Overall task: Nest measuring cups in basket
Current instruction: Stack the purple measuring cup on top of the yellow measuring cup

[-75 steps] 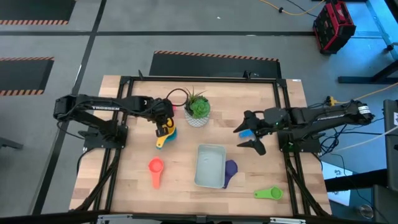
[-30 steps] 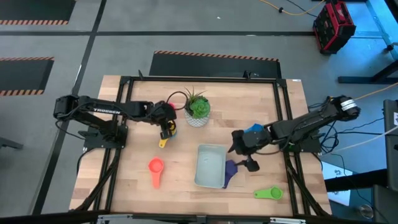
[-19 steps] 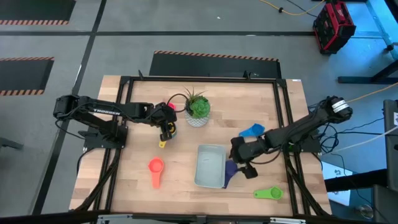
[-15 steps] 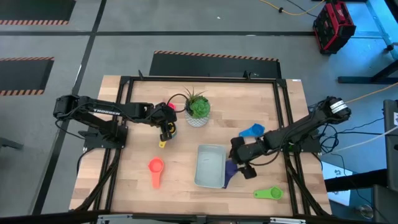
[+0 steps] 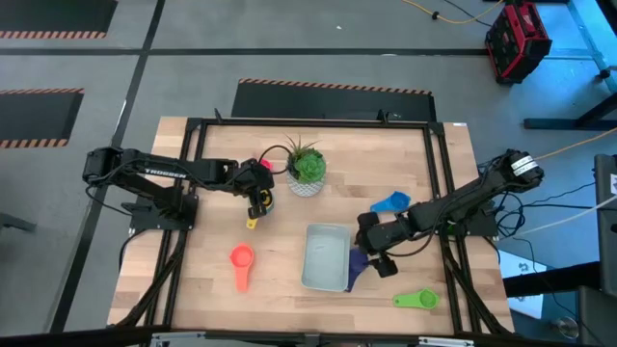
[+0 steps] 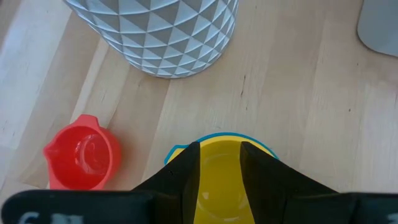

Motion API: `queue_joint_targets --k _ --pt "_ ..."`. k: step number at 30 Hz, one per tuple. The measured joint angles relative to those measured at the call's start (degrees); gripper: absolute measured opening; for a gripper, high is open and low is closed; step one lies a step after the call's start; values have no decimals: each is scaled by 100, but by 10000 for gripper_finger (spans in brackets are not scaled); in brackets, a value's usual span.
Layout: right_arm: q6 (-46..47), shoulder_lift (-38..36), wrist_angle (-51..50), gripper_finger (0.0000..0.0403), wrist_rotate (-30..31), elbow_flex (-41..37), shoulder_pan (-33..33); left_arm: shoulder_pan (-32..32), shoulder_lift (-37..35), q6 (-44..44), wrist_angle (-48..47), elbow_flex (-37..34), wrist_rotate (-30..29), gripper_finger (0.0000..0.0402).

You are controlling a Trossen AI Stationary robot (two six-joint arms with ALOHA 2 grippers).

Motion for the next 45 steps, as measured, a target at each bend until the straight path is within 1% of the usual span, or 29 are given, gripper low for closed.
queue_joint_targets --k 3,4,6,15,19,22,24,28,30,41,45 --pt "230 0 38 320 -480 0 -2 0 -2 0 0 0 -2 108" --pt "350 0 56 320 -547 0 1 0 0 0 0 0 -2 108" --pt "469 -2 61 320 -577 0 3 0 0 0 0 0 -2 108" --pt "449 -5 133 320 -574 0 -2 0 0 0 0 0 -2 108" --pt "286 -5 127 320 -484 0 -2 1 -1 1 0 0 -2 108" --pt "302 -5 118 320 -4 0 3 0 0 0 0 0 -2 108" --pt "283 -5 118 320 141 0 -2 0 0 0 0 0 -2 108" --pt "294 -5 82 320 111 0 12 1 0 1 0 0 -2 108" --pt "287 -5 63 320 -7 0 13 1 -1 0 -1 0 -2 108" --pt "278 -5 70 320 32 0 11 2 -1 0 0 0 -2 108" --pt "278 141 90 320 30 0 38 2 0 0 -2 0 -2 108"
